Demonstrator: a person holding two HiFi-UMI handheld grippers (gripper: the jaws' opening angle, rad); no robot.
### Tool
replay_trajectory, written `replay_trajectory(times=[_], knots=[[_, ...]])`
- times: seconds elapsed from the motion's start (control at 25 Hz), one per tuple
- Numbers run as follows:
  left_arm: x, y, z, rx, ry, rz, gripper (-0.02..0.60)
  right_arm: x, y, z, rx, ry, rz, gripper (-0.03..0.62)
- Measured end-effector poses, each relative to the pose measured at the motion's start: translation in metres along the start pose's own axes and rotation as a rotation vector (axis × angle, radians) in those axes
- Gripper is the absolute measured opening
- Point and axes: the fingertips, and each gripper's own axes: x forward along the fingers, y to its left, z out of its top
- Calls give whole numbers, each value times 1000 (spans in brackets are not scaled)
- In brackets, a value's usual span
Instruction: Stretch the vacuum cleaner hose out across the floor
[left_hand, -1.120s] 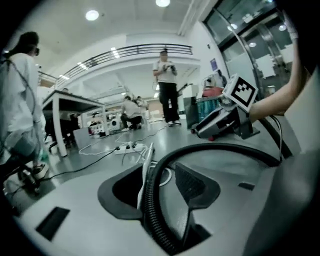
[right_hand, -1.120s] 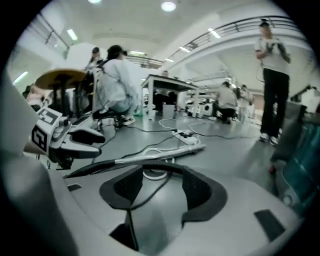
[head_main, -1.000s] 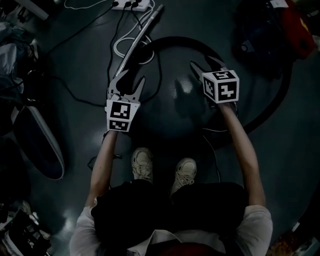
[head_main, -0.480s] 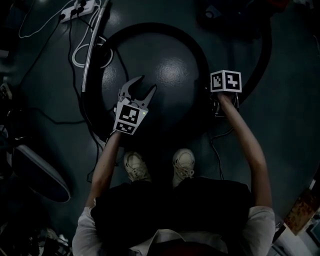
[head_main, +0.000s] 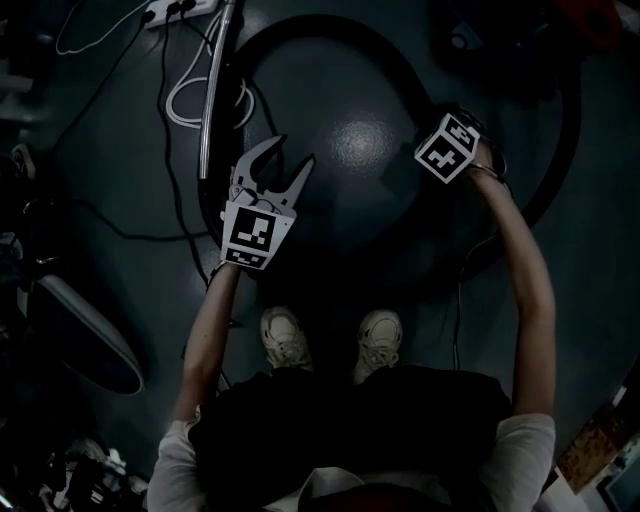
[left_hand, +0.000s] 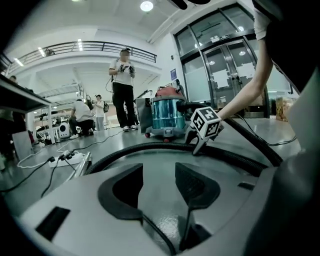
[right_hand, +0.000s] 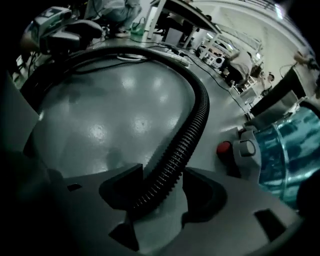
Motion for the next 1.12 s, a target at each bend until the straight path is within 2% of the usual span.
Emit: replay_trajectory(times=[0.08, 0.2, 0.32, 0.36, 0.4, 0.44, 0.48, 0.52, 0.56, 0.64, 0.68, 0.72, 0.8, 0.84, 0.92, 1.04, 1.12], knots=[[-2, 13, 3, 38, 4, 28, 204, 4, -20, -2, -47, 6, -18, 258], [-7, 36, 2, 57, 10, 85, 204, -7, -49, -10, -12, -10, -81, 258], [-13, 49, 16, 28, -6, 103, 204, -57, -69, 3, 10, -111, -220, 258], [-13, 47, 26, 35, -8, 92, 204, -87, -76, 12, -43, -140, -313, 258], [-11, 45, 41, 50, -10, 76, 204, -121, -85, 24, -159, -148, -447, 248], [-7, 41, 60, 62, -15, 55, 203, -157, -97, 37, -321, -128, -605, 132], [-4, 38, 84, 63, -25, 32, 204, -188, -107, 49, -459, -94, -726, 8], [-3, 35, 112, 50, -42, 7, 204, -209, -113, 57, -482, -75, -742, 8], [-1, 33, 140, 29, -64, -16, 204, -220, -113, 62, -355, -100, -642, 8], [6, 29, 189, 0, -110, -35, 204, -221, -104, 64, 149, -252, -301, 8], [12, 27, 204, -6, -127, -33, 204, -217, -97, 59, 389, -318, -173, 8], [19, 24, 210, -12, -138, -31, 203, -208, -91, 48, 576, -344, -115, 8], [37, 20, 202, -29, -147, -41, 204, -178, -78, 10, 800, -283, -158, 9], [46, 18, 192, -32, -146, -49, 204, -157, -69, -12, 873, -230, -191, 9], [62, 11, 163, -4, -133, -67, 203, -116, -47, -52, 1023, -137, -190, 9], [82, -3, 124, 59, -108, -104, 204, -79, -12, -93, 1269, -48, -88, 29], [88, -9, 101, 71, -89, -136, 204, -67, 15, -110, 1386, -36, -7, 40]])
